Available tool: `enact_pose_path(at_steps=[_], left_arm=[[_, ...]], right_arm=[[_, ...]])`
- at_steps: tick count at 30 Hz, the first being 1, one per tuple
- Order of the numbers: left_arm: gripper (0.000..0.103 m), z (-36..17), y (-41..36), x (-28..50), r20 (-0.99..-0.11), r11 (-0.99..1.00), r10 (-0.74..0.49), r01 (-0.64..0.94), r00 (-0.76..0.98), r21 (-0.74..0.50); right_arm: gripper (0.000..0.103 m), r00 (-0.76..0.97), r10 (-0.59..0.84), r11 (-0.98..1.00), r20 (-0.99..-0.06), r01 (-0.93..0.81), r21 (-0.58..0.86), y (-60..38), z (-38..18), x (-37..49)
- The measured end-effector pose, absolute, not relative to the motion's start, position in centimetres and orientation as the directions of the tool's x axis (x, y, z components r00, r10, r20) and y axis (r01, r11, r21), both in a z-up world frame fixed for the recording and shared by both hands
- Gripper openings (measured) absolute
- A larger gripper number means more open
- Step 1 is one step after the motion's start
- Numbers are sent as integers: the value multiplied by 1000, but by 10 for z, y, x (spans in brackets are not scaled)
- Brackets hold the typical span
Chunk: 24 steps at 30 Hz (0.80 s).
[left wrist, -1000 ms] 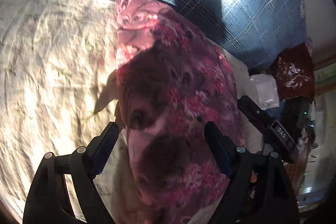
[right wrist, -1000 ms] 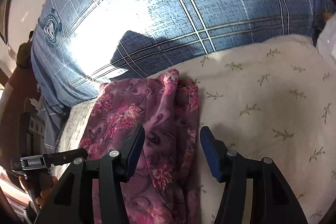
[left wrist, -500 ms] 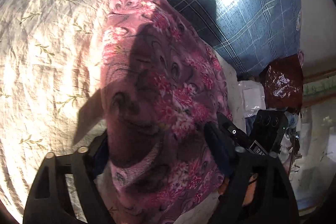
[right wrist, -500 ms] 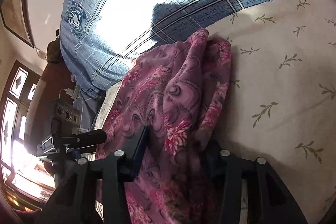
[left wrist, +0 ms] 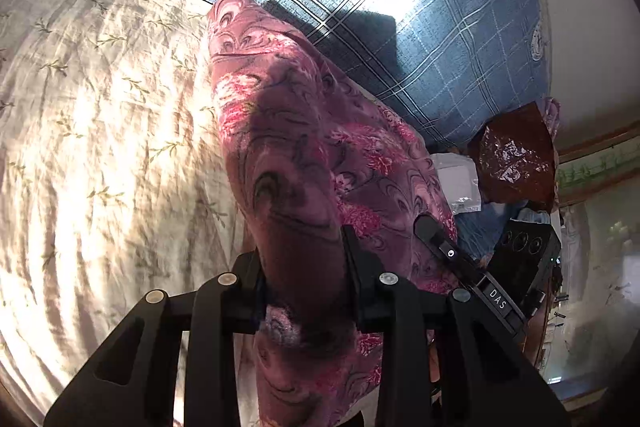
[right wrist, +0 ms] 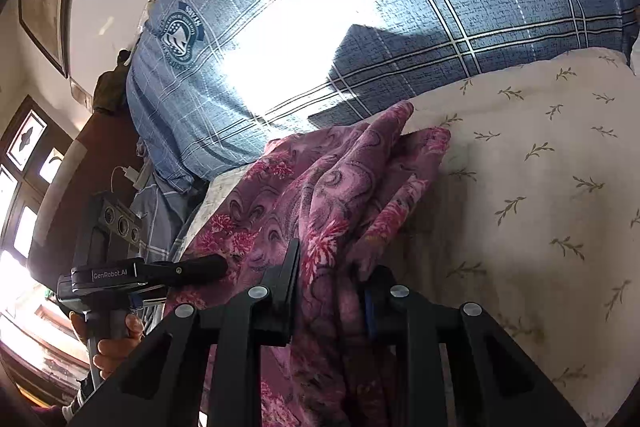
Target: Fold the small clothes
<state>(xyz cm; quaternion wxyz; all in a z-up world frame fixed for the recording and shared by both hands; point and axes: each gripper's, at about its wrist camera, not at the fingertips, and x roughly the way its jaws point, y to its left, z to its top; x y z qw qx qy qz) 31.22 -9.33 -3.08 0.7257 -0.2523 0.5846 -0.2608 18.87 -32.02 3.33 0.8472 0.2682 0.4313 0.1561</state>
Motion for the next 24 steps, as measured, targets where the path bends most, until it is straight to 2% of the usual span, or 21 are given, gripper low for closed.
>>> enact_pose_path(at_steps=[2, 7, 9, 11, 18, 22, 23, 24], left_arm=[[30, -17, -83, 296, -722, 746, -664, 107, 194, -658], [43, 17, -53, 255, -745, 784, -620, 167, 244, -598], [54, 25, -40, 237, -757, 800, -600, 188, 259, -570], [59, 25, -33, 223, -772, 816, -578, 201, 265, -542], [59, -7, 0, 192, -817, 856, -516, 191, 258, -481], [59, -43, 9, 190, -855, 883, -467, 165, 226, -439], [60, -54, 10, 191, -869, 895, -444, 152, 219, -419], [68, -65, 12, 193, -881, 906, -422, 144, 214, -399]], right_arm=[[25, 584, 507, 803, -634, -55, 593, -307, 45, 177], [25, 573, 559, 776, -600, -107, 621, -268, 62, 149], [25, 569, 571, 773, -591, -131, 621, -250, 65, 139], [25, 563, 579, 772, -590, -147, 618, -233, 64, 128], [25, 541, 582, 769, -608, -123, 627, -197, 36, 98], [25, 526, 543, 800, -655, -87, 594, -191, 8, 85], [26, 514, 525, 815, -678, -76, 574, -190, -1, 84], [28, 499, 517, 822, -695, -63, 566, -192, -10, 82]])
